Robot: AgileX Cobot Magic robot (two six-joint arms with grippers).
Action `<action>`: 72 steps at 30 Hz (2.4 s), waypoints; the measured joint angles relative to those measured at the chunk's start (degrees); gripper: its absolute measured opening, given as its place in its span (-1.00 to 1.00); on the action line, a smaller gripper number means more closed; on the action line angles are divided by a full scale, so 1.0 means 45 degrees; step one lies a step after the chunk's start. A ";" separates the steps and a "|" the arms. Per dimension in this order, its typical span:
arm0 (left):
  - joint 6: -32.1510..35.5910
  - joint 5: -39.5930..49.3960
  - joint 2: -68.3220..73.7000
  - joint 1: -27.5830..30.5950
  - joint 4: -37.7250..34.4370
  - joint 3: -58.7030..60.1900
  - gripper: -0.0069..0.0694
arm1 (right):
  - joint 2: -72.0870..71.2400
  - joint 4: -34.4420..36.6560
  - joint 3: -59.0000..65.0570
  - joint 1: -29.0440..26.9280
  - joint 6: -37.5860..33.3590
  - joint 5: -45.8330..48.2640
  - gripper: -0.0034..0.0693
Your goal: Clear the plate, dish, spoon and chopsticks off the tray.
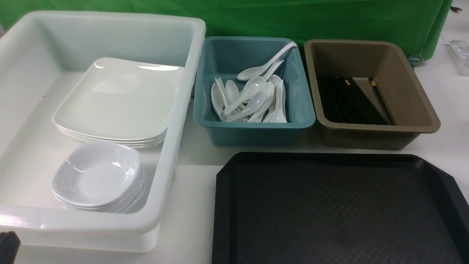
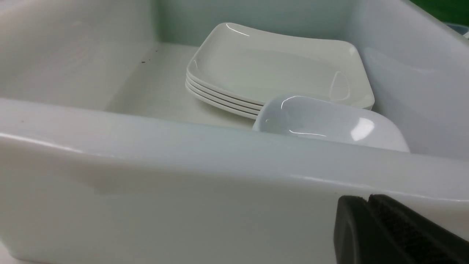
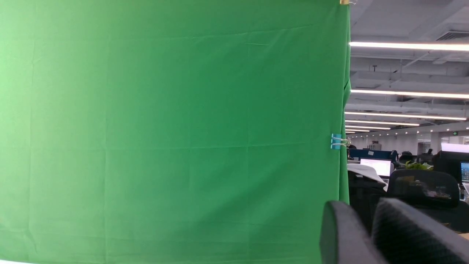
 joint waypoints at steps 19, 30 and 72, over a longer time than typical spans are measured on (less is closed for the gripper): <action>0.0037 0.0000 0.0000 0.0000 0.0000 0.0000 -0.79 | -0.0026 0.0013 0.0221 -0.0015 -0.1626 0.2438 -0.29; 0.0238 0.0030 0.0000 0.0000 0.0069 0.0000 -0.79 | -0.0263 0.0013 0.5856 -0.1979 -0.2321 0.3456 -0.26; 0.0320 0.0082 0.0000 0.0000 0.0105 0.0000 -0.79 | -0.0822 0.0025 0.7131 -0.0909 -0.0983 0.3483 -0.24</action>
